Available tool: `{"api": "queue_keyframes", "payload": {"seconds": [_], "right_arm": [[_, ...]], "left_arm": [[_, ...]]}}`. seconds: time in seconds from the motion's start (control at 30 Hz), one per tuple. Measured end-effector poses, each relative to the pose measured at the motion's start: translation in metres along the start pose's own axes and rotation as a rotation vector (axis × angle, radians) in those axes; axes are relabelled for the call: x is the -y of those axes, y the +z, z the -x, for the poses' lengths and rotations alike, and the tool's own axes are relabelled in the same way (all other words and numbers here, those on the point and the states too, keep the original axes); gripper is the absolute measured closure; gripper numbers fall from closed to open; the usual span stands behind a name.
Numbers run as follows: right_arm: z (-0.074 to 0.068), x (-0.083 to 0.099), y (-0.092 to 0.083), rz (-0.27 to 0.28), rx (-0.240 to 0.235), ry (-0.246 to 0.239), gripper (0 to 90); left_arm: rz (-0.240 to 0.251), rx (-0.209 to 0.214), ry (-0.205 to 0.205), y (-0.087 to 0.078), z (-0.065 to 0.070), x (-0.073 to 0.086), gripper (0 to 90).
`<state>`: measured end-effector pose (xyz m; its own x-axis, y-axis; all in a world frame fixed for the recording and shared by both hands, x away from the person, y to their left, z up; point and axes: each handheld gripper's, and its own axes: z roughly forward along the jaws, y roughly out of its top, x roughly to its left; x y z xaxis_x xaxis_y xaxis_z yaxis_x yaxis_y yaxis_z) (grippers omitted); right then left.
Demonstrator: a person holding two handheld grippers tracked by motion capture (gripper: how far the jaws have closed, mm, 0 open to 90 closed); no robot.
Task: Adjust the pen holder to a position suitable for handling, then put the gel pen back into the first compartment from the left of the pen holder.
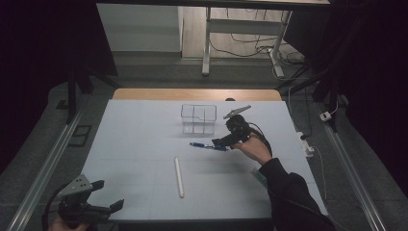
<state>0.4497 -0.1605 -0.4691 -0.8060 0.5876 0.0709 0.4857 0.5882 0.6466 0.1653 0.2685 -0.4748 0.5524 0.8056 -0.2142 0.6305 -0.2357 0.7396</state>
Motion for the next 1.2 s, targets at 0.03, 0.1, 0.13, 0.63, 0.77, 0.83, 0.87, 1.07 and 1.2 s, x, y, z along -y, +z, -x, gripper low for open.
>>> {"api": "queue_keyframes", "payload": {"seconds": [0.03, 0.1, 0.13, 0.63, 0.77, 0.83, 0.87, 1.07, 1.2], "right_arm": [[-0.001, 0.001, 0.000, -0.004, -0.001, -0.003, 3.5], [-0.002, 0.002, 0.001, -0.010, -0.002, -0.006, 3.3], [-0.003, 0.002, 0.001, -0.013, -0.001, -0.011, 3.3], [-0.008, 0.008, 0.014, -0.058, 0.019, -0.053, 15.5], [-0.003, 0.009, 0.016, -0.068, 0.028, -0.052, 36.4], [0.000, 0.010, 0.018, -0.085, 0.037, -0.056, 44.5], [0.002, 0.010, 0.019, -0.089, 0.033, -0.050, 49.0], [0.010, 0.011, 0.025, -0.104, 0.021, -0.049, 80.1], [0.012, 0.012, 0.030, -0.116, 0.021, -0.051, 89.6]], "left_arm": [[-0.001, -0.001, 0.000, 0.000, 0.000, 0.000, 0.0], [0.000, -0.002, -0.002, 0.000, 0.000, 0.000, 0.0], [0.001, -0.001, -0.004, 0.000, 0.000, 0.000, 0.0], [-0.001, 0.002, -0.003, 0.000, -0.001, 0.000, 0.0], [-0.001, 0.003, -0.003, 0.000, -0.001, 0.000, 0.0], [-0.002, 0.004, -0.004, 0.000, -0.001, 0.000, 0.0], [-0.002, 0.004, -0.004, 0.000, -0.001, 0.000, 0.0], [-0.003, 0.005, -0.001, 0.000, -0.001, 0.000, 0.0], [-0.004, 0.005, 0.001, 0.000, -0.001, 0.000, 0.0]]}}
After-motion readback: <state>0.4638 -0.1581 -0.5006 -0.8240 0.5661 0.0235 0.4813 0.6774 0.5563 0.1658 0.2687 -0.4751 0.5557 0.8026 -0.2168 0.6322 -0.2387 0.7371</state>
